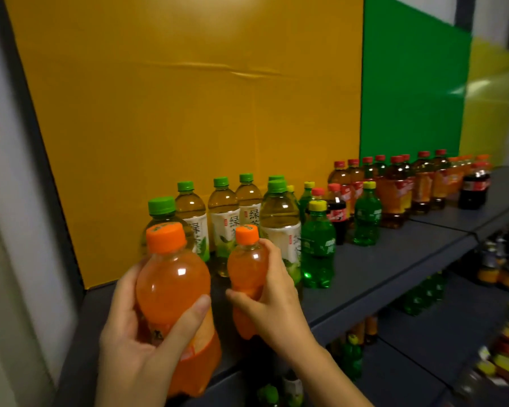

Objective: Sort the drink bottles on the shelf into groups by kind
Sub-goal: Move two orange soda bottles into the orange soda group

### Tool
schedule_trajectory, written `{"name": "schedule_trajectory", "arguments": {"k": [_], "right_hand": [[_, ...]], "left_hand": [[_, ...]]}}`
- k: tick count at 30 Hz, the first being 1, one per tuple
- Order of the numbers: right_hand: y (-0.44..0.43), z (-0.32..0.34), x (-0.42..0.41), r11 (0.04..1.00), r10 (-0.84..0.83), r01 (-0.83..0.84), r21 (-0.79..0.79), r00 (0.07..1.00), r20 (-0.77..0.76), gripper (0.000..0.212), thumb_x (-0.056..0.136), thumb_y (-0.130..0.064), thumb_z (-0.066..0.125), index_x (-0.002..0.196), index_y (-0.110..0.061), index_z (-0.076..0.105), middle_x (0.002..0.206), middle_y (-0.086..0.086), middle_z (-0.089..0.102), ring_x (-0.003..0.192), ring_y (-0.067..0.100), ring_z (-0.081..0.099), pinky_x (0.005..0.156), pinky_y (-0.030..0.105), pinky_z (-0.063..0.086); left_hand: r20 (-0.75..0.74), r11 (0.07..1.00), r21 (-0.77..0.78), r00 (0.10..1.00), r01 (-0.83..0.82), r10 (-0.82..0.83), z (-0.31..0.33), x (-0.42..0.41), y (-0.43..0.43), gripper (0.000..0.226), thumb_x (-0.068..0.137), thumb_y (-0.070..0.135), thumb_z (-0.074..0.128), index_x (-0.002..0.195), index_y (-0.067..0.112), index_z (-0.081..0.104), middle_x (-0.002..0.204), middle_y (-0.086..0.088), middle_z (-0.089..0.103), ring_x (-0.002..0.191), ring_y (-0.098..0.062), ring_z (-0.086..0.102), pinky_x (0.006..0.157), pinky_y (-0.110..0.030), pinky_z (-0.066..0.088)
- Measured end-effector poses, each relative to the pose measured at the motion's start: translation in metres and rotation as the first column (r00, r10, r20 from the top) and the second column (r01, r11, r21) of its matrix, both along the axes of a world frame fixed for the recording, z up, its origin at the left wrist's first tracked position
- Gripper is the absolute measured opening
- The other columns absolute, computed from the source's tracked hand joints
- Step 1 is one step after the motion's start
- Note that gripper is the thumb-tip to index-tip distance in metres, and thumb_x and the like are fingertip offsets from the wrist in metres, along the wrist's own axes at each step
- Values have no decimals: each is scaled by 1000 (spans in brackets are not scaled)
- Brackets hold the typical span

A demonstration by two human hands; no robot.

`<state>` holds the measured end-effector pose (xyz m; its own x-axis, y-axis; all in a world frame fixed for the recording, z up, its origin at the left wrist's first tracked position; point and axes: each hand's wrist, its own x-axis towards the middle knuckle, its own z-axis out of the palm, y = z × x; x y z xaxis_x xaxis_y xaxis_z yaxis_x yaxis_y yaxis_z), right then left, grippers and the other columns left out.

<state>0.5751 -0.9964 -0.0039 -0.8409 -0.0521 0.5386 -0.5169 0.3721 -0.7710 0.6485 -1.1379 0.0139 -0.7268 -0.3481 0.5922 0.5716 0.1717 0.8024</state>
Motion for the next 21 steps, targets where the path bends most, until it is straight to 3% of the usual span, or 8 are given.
{"name": "schedule_trajectory", "arguments": {"k": [3,6,10,12,15,21], "right_hand": [[42,1,20,1000,-11,11,-17,1000,-20,84,69,-33,76,129,-47,19,128,-10,46,116,12,50,100,37,44],[99,9,38,998,-45,42,-55,998,-48,81,64,-34,79,127,-44,29,121,-11,52,109,11,56,94,40,49],[180,15,58,993,-83,77,-92,994,-71,75,62,-26,83,115,-49,35,115,-13,55,102,10,59,87,34,52],[217,14,65,991,-89,82,-103,994,-65,73,63,-25,82,111,-52,35,113,-15,54,99,9,59,79,24,53],[266,13,70,986,-107,99,-131,993,-57,74,65,-24,81,115,-49,34,109,-21,52,91,1,58,65,11,51],[347,10,61,973,-159,146,-181,986,-58,73,67,-20,80,119,-43,34,105,-26,48,82,-21,54,60,4,46]], "left_hand": [[-54,995,-69,996,67,-70,2,4,35,80,32,75,70,105,48,53,97,21,66,83,5,63,65,-8,50],[-86,991,-86,991,99,-107,6,6,74,56,49,55,68,102,44,53,92,28,65,81,9,62,66,-2,46],[-77,986,-81,986,145,-151,4,9,133,50,58,50,69,104,43,50,91,29,65,82,8,62,68,-5,47],[-65,983,-74,983,166,-171,2,8,164,49,63,42,75,105,44,49,90,29,65,83,7,62,68,-8,49],[-44,976,-72,977,204,-207,-1,3,206,45,66,37,68,106,42,49,91,27,64,86,3,62,71,-20,51],[-20,966,-87,969,243,-246,-6,-24,279,53,62,44,69,111,42,48,96,18,64,88,2,61,76,-26,48]]}}
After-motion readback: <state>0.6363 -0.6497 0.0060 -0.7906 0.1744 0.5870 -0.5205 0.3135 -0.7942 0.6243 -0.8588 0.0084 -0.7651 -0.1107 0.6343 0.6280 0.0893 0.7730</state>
